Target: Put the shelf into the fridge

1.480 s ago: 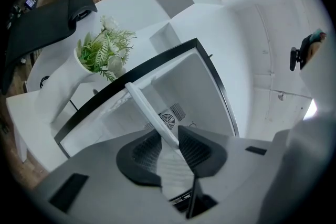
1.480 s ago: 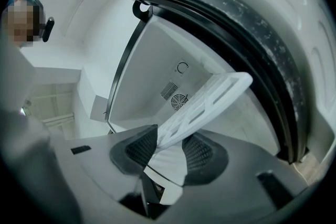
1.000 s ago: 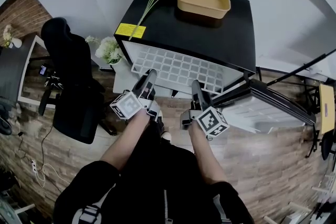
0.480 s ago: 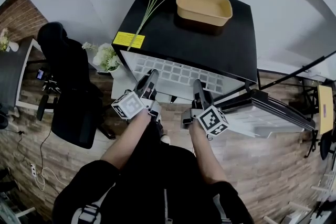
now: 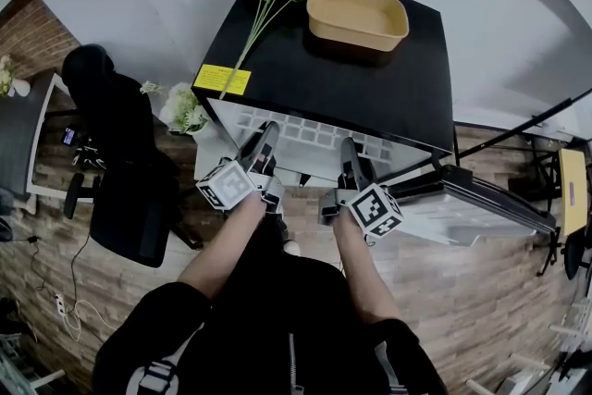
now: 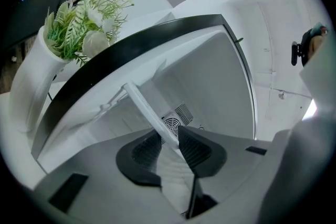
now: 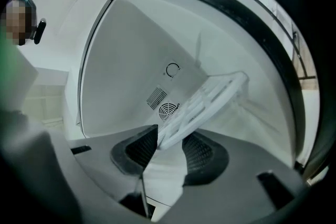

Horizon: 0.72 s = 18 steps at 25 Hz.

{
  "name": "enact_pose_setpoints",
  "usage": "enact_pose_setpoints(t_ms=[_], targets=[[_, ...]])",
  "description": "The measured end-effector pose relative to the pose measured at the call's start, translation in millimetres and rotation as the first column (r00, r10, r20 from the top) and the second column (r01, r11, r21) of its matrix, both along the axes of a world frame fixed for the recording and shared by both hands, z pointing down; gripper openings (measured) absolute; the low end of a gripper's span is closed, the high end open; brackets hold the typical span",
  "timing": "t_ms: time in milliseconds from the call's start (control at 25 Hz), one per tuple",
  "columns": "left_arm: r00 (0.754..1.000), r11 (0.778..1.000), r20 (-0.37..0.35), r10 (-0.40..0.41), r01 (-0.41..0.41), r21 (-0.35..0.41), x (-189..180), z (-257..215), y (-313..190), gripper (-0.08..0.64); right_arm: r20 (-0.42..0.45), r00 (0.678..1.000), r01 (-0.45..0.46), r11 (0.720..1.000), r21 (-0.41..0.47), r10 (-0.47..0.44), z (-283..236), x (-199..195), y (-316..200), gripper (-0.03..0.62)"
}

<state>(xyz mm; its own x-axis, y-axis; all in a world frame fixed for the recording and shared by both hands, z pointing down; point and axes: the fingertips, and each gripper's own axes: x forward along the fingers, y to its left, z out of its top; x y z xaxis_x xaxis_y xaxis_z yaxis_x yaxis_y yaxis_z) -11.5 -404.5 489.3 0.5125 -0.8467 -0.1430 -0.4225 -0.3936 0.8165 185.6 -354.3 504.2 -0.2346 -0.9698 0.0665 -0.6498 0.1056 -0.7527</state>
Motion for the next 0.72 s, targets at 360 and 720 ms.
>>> enact_pose_setpoints(t_ms=[360, 720], targets=[[1.000, 1.000, 0.005, -0.002, 0.002, -0.003, 3, -2, -11, 0.113, -0.002, 1.000, -0.021, 1.000, 0.011, 0.021, -1, 4, -12, 0.147], [1.000, 1.000, 0.010, 0.001, -0.001, -0.002, 5, 1, -20, 0.112, -0.003, 1.000, -0.029, 1.000, 0.001, 0.029, 3, 7, -20, 0.147]])
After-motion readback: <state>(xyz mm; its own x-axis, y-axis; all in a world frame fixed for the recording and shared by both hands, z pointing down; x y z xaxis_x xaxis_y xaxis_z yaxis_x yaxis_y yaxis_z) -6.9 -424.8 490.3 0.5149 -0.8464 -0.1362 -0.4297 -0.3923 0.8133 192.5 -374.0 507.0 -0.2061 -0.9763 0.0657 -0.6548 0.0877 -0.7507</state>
